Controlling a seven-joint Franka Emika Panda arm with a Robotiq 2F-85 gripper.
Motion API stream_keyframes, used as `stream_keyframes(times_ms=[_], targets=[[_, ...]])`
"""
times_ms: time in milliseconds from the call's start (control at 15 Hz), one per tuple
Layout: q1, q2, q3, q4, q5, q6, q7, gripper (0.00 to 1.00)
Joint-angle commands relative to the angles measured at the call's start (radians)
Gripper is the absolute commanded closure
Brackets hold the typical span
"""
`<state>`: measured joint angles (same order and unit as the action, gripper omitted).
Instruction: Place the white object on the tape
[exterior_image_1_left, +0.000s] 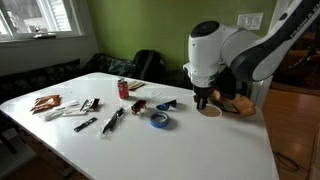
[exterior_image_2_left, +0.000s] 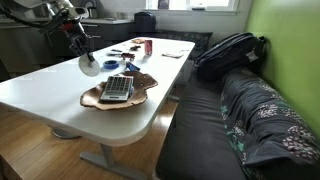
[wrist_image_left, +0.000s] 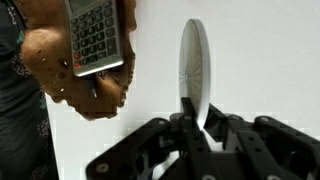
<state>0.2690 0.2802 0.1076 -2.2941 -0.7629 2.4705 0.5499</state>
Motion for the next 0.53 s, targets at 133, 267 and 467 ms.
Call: stream_keyframes(times_ms=[133,267,467], targets=[[0.152,0.125,0.016,0.177,-0.324,-0.124,0.230,0.96],[0.197,0.184,0.040,0.256,-0.409,-0.203,0.250,0.96],[0.238,0.256,0.053,0.357,-0.556,-0.300,0.248,0.96]])
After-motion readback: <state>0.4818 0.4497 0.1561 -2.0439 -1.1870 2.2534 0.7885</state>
